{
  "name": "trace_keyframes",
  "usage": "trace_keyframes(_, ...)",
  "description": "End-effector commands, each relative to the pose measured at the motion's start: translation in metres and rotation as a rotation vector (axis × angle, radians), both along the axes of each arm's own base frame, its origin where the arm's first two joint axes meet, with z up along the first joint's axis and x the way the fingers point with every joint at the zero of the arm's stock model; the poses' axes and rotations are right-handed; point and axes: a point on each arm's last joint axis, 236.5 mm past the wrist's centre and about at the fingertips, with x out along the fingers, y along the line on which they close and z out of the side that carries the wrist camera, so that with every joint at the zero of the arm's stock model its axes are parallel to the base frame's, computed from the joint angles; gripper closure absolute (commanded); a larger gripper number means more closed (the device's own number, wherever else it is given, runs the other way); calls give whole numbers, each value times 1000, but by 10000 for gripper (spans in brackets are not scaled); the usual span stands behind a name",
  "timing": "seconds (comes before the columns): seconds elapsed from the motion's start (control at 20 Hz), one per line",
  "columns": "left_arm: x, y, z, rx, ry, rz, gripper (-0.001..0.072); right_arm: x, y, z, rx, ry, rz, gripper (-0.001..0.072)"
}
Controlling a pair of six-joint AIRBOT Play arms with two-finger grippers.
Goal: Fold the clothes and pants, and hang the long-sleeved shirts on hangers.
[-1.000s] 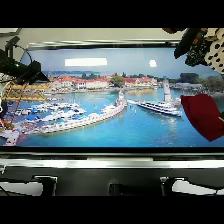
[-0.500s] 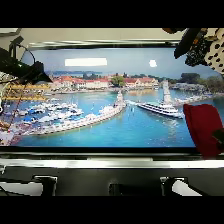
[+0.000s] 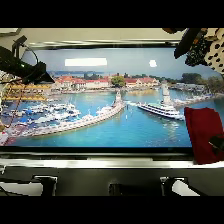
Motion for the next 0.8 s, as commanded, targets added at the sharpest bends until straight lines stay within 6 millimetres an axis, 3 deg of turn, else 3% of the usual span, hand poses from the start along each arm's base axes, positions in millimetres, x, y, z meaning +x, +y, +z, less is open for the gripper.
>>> trace_keyframes(0.0, 0, -1, 0, 0, 0, -2, 691, -8, -1, 3, 0, 37, 12, 316)
trace_keyframes(0.1, 0, -1, 0, 0, 0, -2, 691, -2, -9, 12, -37, 8, 38, 286)
trace_keyframes(0.15, 0, -1, 0, 0, 0, -3, 691, 13, -13, 18, -50, -60, 72, 295)
trace_keyframes(0.2, 0, -1, 0, 1, 0, -3, 691, 37, -12, 25, -42, -162, 125, 313)
trace_keyframes(0.25, 0, -1, 0, 9, -11, -21, 692, 64, -7, 33, -17, -280, 163, 384)
trace_keyframes(0.35, 2, -2, 0, 32, -34, -56, 691, 133, 23, 51, 97, -544, 279, 489)
trace_keyframes(0.45, 1, 5, -8, 123, -35, -92, 692, 193, 69, 73, 187, -731, 420, 511)
trace_keyframes(0.55, 2, 17, -19, 262, -24, -97, 692, 229, 135, 82, 267, -781, 632, 597)
trace_keyframes(0.6, 3, 21, -24, 315, -27, -97, 693, 240, 173, 83, 301, -784, 734, 655)
trace_keyframes(0.75, -3, 18, -38, 371, -56, -90, 693, 252, 270, 86, 384, -791, 935, 675)
